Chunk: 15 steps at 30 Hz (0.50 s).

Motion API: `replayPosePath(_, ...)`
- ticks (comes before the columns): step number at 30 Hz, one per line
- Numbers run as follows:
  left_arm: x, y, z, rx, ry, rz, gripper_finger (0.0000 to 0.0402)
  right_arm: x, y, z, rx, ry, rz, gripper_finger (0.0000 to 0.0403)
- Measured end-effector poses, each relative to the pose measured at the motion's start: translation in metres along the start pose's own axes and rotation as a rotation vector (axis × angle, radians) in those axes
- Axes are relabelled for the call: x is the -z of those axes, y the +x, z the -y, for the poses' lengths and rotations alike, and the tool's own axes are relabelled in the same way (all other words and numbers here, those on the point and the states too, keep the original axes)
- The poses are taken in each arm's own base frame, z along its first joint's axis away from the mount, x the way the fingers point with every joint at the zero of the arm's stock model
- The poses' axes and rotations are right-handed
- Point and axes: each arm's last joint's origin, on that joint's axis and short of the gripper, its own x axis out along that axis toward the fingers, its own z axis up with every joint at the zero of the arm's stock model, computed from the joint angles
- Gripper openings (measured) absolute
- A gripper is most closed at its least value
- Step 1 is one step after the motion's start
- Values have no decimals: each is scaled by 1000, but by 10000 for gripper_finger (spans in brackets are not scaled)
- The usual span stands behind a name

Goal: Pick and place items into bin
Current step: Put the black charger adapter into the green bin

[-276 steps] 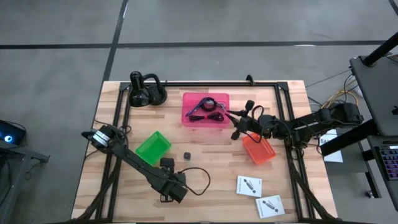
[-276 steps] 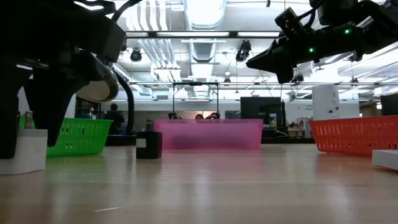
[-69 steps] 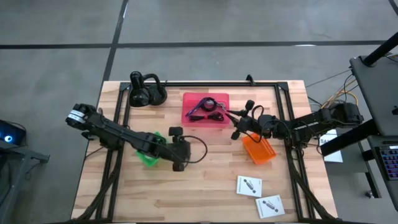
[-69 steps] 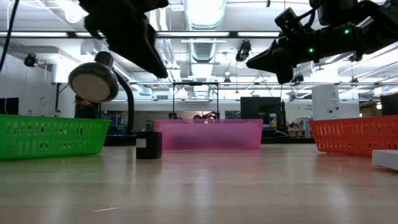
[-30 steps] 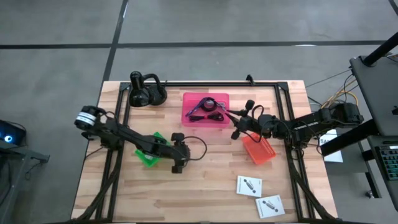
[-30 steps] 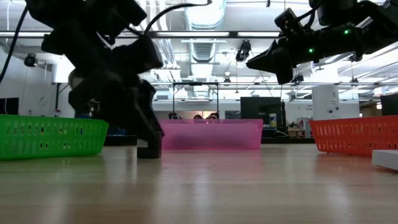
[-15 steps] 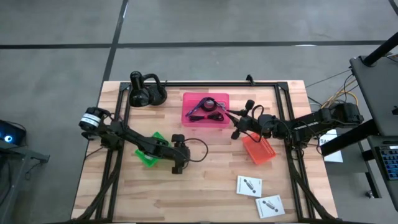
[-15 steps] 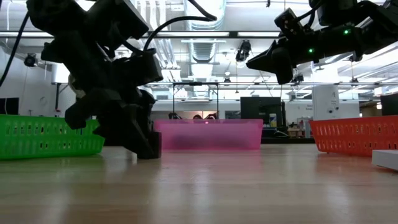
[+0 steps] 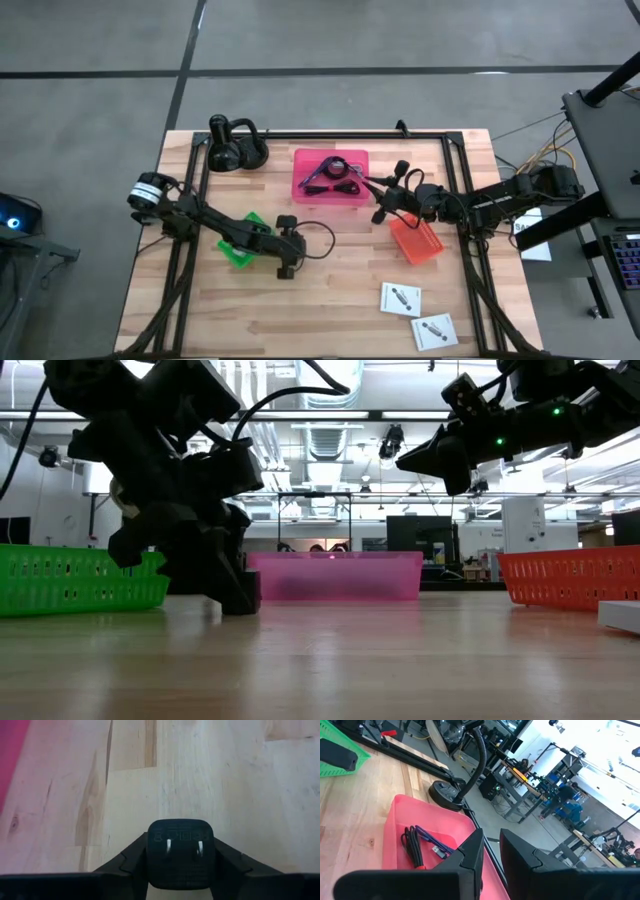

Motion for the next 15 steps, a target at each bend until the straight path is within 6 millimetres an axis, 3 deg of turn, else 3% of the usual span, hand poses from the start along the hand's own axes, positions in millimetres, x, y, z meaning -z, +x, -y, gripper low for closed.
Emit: replayPosePath(15, -14, -5, 0, 6, -11, 39, 133, 0, 0, 0, 0, 1, 0, 52)
